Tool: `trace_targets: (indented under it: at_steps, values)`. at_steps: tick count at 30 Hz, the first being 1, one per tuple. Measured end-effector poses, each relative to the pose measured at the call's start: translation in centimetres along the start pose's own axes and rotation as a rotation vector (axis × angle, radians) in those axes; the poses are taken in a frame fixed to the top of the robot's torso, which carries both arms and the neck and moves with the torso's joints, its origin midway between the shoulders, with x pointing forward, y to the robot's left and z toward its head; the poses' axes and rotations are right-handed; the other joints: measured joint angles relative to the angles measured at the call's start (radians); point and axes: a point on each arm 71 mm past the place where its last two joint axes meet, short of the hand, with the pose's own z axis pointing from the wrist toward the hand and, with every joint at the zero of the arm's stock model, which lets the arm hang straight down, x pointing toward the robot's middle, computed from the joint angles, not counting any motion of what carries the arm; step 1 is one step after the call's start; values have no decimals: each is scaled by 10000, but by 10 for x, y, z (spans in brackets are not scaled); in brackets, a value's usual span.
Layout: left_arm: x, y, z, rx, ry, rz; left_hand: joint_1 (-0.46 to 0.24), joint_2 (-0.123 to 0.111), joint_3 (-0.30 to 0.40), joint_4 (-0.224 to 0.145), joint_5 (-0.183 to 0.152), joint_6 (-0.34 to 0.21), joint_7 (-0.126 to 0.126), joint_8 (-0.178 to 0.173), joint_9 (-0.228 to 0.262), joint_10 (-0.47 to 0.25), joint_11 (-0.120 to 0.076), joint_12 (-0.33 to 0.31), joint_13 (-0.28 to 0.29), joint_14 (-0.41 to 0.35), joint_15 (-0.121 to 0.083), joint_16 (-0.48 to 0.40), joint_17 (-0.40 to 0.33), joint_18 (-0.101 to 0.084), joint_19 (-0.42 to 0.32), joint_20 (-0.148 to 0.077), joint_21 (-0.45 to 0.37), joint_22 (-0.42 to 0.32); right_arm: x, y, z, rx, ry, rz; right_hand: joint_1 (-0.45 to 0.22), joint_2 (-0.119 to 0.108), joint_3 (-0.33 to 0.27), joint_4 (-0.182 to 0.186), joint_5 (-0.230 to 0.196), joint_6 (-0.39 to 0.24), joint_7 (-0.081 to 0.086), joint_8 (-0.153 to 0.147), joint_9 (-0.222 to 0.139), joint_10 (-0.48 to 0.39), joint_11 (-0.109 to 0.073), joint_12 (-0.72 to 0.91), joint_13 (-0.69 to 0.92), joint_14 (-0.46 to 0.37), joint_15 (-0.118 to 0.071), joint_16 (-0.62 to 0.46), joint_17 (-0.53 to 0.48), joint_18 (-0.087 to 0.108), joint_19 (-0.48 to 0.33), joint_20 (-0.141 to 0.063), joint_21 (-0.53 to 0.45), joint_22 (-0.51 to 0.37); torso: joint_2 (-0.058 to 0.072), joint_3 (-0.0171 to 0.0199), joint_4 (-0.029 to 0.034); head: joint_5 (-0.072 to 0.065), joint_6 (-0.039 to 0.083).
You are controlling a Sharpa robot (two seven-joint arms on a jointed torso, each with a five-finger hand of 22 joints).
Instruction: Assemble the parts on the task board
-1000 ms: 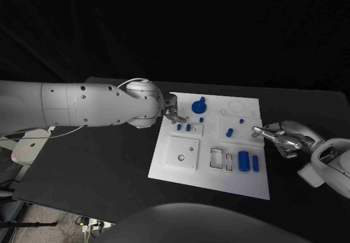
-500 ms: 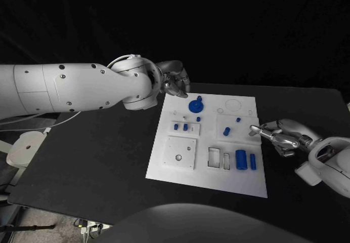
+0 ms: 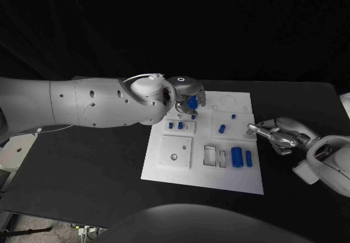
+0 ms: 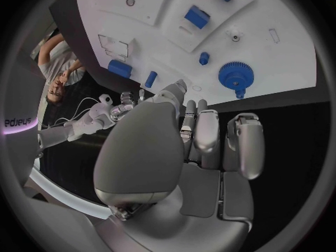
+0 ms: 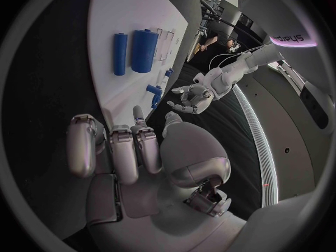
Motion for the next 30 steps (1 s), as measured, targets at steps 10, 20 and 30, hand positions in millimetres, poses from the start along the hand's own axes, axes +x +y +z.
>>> trace_targets:
  at_steps: [10,20,30]
  values:
    - [7,-4,4,407,259,1200,157,157,-152,-41,164,562,-50,68,-502,207,-38,-36,-704,-28,-27,13,-225,0,-35,-34,0,-1,0,3,-1,-262,-142,7,0,0,-55,0,0,0,0,0,1,0,0,0,0,0,0,0,-1,0,0,0,38,-1,63,11,-37,-39,0]
    - [11,-5,6,477,538,1629,76,237,-192,-1,383,666,-50,110,-763,491,-60,22,-987,-58,-57,15,-392,-1,-35,-34,-68,-2,-1,3,-1,-353,-190,7,0,0,-55,0,0,0,0,0,1,0,0,0,0,0,0,0,-1,0,0,0,38,-2,62,11,-41,-112,0]
    - [14,-4,4,422,882,1831,37,275,-192,-1,383,755,-138,108,-934,900,-112,259,-1075,-112,-110,15,-519,1,-35,-34,-124,-3,-2,2,-1,-325,-225,1,0,0,-55,0,0,0,0,0,1,0,0,0,0,0,0,0,-2,0,0,0,37,-3,45,9,-21,-166,0]
